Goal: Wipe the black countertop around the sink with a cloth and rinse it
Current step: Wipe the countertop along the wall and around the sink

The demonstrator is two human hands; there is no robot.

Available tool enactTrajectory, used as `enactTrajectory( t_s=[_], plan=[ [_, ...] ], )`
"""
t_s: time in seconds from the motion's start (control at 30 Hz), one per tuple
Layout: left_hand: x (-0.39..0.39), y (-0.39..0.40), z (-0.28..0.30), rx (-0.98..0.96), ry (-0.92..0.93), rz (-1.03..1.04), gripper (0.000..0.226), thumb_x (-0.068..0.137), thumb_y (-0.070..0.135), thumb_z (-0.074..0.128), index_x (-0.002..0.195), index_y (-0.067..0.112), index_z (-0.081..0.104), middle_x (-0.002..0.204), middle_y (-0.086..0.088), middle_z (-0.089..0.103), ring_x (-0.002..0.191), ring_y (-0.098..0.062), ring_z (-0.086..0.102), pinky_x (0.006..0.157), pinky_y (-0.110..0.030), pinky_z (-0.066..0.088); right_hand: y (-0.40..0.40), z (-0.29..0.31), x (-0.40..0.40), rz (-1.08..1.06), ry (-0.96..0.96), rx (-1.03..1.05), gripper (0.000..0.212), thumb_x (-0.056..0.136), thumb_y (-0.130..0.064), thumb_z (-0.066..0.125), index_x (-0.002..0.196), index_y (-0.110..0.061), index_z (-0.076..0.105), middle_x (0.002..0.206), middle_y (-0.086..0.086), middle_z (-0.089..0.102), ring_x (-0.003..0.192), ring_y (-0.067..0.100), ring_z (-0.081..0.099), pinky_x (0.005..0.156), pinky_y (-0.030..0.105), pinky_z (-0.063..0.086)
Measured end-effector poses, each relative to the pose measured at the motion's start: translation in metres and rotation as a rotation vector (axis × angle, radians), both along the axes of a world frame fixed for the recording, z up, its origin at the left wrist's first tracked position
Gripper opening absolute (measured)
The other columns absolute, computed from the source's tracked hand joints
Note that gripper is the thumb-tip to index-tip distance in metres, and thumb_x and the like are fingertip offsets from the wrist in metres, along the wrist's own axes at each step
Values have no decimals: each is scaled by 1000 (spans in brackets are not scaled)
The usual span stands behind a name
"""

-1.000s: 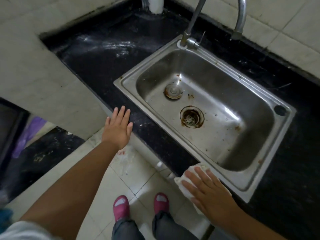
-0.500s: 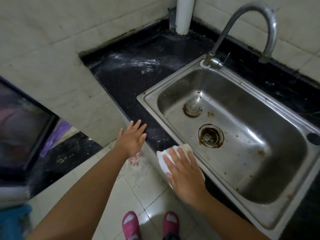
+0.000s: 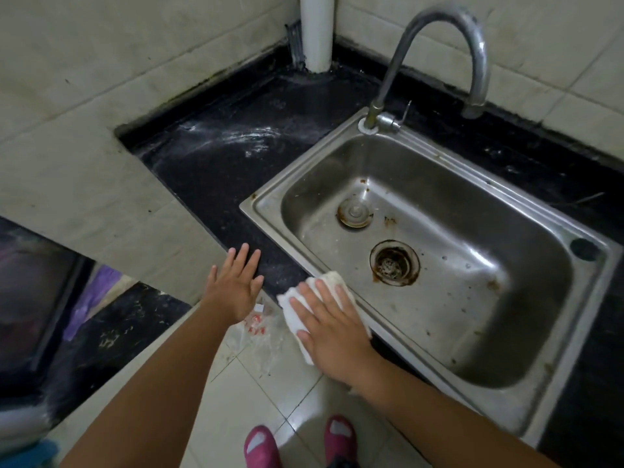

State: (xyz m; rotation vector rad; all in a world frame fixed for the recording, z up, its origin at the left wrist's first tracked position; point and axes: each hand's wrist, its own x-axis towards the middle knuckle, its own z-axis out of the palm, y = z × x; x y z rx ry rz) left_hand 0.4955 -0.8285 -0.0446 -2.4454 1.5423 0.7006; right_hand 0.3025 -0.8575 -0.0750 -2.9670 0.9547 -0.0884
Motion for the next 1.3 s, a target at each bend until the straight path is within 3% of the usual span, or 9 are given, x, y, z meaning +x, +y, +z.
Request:
enactTrajectory(
  t_s=[0.47, 0.83, 0.9, 0.97, 1.0, 1.07, 1.13, 1.2, 1.3],
  plan=[
    [-4, 0, 6, 19, 0, -4, 53, 100, 34, 14, 145, 19, -10, 153, -4, -19, 141, -21, -17, 114, -40, -2, 21, -2, -83, 66, -64, -6, 47, 88, -38, 31, 130, -19, 42, 139, 5, 38, 128, 24, 34, 112, 41, 8],
    [21, -5, 23, 96, 84, -104, 51, 100, 33, 14, 146, 20, -3, 155, -1, -10, 143, -18, -8, 114, -40, 1, -16, 14, 39, -10, 72, 185, 56, 79, -37, 29, 117, -17, 64, 128, 2, 59, 125, 21, 39, 113, 39, 0],
    [28, -2, 25, 80, 55, -102, 50, 101, 32, 15, 146, 21, -1, 155, 0, -7, 143, -17, -7, 114, -38, 1, -22, 21, 64, -9, 80, 72, 56, 88, -36, 25, 137, -17, 44, 147, 2, 37, 139, 23, 25, 111, 41, -17],
    [33, 0, 25, 49, -4, -92, 50, 100, 33, 16, 146, 22, -2, 156, 0, -7, 143, -17, -8, 114, -37, 0, -27, 16, 78, 43, 193, 26, 63, 91, -42, 4, 149, -17, 4, 157, 2, -4, 143, 23, -9, 99, 40, -32],
    [35, 1, 24, 32, -39, -94, 51, 100, 33, 16, 146, 22, -2, 155, 0, -8, 142, -17, -9, 114, -37, 0, -27, 17, 79, 23, 194, 33, 70, 84, -42, -6, 149, -17, 4, 157, 2, -4, 143, 24, -11, 98, 39, -34],
    [40, -1, 23, -13, -77, -85, 52, 100, 35, 16, 147, 22, -2, 155, -1, -9, 142, -18, -11, 114, -37, -3, -19, 18, 72, -21, 150, 64, 71, 80, -39, 7, 139, -17, 40, 149, 3, 35, 138, 28, 17, 109, 39, -20],
    [46, -6, 23, -57, -82, -71, 52, 100, 36, 16, 147, 22, -2, 155, -2, -10, 142, -19, -13, 114, -37, -5, -9, 16, 50, 17, 172, 131, 58, 81, -38, 26, 127, -18, 54, 133, 4, 55, 128, 24, 32, 114, 40, -4],
    [55, -14, 21, -88, -82, -79, 53, 100, 37, 17, 147, 21, -2, 155, -2, -10, 142, -21, -13, 114, -37, -5, 0, 7, 13, -23, 148, 38, 51, 87, -38, 29, 132, -18, 42, 137, 6, 51, 135, 28, 24, 115, 42, 0],
    [70, -28, 15, -105, -62, -98, 54, 100, 37, 18, 147, 18, -1, 155, -3, -9, 142, -21, -12, 114, -36, -6, 12, 2, -29, -12, 56, -5, 52, 99, -35, 10, 148, -18, 15, 156, 9, 12, 144, 26, -3, 112, 45, 7]
  ],
)
